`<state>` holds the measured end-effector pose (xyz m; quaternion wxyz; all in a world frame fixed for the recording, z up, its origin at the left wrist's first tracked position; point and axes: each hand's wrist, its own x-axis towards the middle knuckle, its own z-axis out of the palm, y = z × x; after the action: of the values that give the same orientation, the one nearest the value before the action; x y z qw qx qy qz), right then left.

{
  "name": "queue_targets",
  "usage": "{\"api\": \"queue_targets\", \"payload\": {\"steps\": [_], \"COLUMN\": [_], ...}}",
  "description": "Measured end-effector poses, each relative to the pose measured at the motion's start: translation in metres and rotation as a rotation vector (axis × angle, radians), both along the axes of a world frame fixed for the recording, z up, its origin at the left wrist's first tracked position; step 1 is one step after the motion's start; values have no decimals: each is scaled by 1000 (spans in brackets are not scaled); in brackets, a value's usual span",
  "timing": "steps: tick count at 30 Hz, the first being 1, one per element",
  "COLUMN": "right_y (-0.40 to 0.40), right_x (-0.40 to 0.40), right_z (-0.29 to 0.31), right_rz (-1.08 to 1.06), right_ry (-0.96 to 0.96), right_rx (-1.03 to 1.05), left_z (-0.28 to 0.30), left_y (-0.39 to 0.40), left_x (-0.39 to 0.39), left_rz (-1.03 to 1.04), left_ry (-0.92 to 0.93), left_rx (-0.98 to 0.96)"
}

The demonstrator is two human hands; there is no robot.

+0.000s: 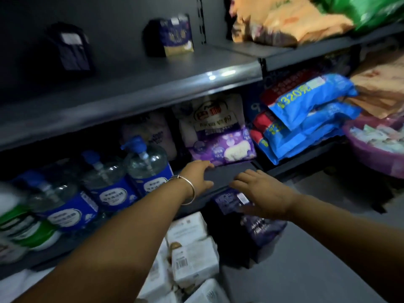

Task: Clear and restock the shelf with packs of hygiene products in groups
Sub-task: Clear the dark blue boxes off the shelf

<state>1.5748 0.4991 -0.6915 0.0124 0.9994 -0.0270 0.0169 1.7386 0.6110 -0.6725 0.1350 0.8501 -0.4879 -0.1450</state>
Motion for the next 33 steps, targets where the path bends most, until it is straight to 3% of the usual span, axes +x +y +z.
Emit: {"api": "queue_targets", "payload": {"steps": [8, 13, 21, 33], "right_y": [54, 67, 27, -58], "right_x": [84, 149, 238, 346], "right_z": [138, 188, 225, 230], "right_rz": [-15, -59, -169, -376], "right_ry": [-425, -440, -435, -346], "right_rx": [132, 138, 63, -86], "left_z": [135, 193, 217, 212], "left_y": [60, 82, 67, 1], "left_x": [40, 96, 195, 317], "left_rz": [39, 163, 415, 709], "left_ry": [-117, -215, -387, -577], "left_rx": [-410, -538, -462, -404]}}
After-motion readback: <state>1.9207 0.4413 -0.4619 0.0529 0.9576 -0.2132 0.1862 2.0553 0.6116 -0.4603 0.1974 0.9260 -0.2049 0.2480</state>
